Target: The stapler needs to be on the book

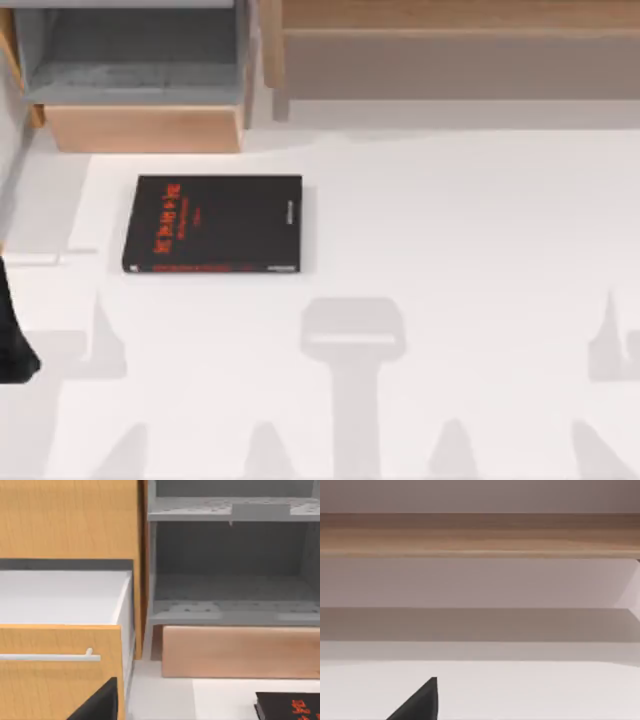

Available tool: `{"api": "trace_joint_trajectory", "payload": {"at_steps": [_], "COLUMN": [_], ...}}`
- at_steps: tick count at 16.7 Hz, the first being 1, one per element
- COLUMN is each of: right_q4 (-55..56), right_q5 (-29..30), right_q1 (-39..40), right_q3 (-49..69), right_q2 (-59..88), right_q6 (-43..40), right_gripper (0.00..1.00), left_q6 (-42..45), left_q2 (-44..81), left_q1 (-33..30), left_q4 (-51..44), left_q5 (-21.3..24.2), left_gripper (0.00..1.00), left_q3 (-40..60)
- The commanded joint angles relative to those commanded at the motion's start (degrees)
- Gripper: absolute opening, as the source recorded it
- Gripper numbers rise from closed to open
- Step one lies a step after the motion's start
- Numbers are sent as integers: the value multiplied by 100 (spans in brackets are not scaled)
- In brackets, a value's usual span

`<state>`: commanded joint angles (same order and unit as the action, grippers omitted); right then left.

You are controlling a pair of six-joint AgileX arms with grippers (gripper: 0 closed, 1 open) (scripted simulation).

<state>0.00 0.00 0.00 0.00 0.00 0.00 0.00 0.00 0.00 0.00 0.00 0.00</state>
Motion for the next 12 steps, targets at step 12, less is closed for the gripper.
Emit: {"api": "trace_joint_trajectory", "payload": {"at_steps": [12], "right_q4": [0], "right_q5": [0], "right_q1": [0], "right_q3": [0], "right_q2": [0], "right_q6": [0], "right_gripper": [100], "left_q6": [381], "left_q2": [3143], "left_q1": [699], "left_q4": [-1976], "left_q5": [-146], "left_gripper": [100], "left_q3": [3112]}}
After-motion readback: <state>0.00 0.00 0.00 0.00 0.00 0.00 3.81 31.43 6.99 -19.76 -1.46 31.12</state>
